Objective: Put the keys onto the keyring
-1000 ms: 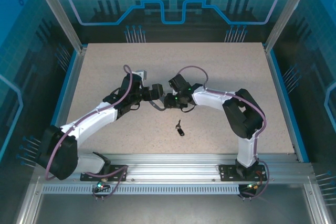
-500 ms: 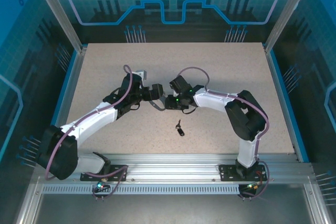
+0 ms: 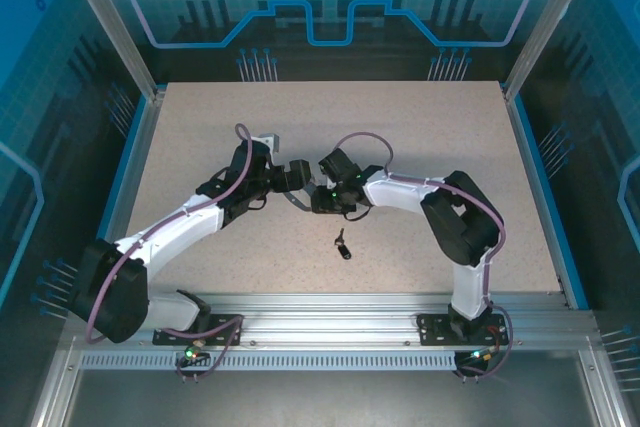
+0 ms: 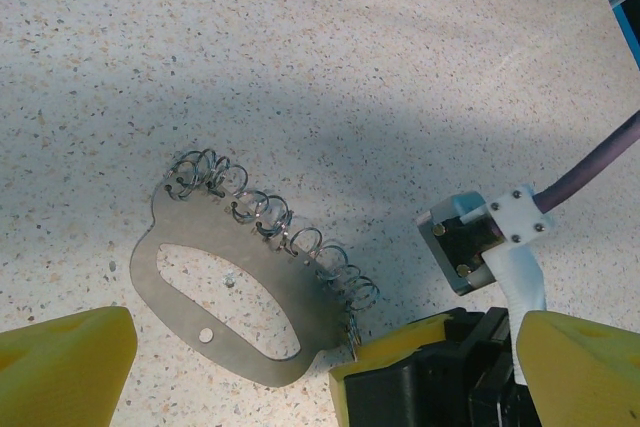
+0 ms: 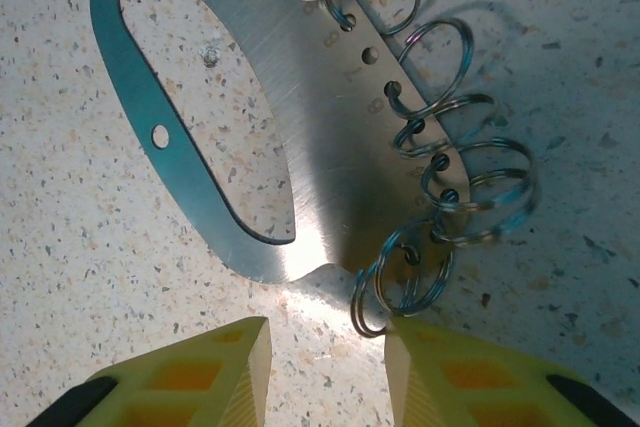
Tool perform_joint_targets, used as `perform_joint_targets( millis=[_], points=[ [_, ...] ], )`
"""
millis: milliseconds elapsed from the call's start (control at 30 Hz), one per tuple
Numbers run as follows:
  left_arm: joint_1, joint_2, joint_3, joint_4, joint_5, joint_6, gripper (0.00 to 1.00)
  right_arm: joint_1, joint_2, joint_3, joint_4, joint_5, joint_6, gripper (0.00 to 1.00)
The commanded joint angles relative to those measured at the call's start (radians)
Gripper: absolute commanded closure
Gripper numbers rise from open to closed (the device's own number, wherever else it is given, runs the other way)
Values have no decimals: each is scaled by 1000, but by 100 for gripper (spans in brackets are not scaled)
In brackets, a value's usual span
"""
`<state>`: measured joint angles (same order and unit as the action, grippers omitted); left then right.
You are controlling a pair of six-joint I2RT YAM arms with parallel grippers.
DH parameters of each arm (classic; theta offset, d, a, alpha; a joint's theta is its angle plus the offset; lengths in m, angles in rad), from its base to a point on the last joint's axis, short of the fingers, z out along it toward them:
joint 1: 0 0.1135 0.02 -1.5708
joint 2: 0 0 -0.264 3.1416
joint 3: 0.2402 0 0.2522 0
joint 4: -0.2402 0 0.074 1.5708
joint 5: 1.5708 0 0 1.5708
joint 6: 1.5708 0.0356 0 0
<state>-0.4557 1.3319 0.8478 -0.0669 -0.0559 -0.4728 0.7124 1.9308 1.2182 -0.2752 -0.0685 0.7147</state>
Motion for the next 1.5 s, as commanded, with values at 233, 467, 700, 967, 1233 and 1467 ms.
perform_joint_targets(
  millis=[233, 467, 700, 967, 1233, 1467],
  points=[
    [-9, -7, -6, 2, -10, -2, 1, -42, 34, 48, 11, -4, 1, 63],
    [-9, -9, -6, 2, -9, -2, 1, -66, 51, 84, 1, 1, -19, 63],
    [-9, -13, -8, 1, -9, -1, 1, -88, 69, 102, -7, 15, -45, 63],
    [-9, -16, -3, -2, -5, -1, 1, -99, 89, 121, -14, 16, -85, 64],
    [-9, -16, 4, -7, -4, 0, 1, -98, 116, 142, -28, 26, -103, 65],
    [-9, -24, 9, -14, -5, 0, 1, -102, 63, 103, -24, 38, -98, 60]
  ],
)
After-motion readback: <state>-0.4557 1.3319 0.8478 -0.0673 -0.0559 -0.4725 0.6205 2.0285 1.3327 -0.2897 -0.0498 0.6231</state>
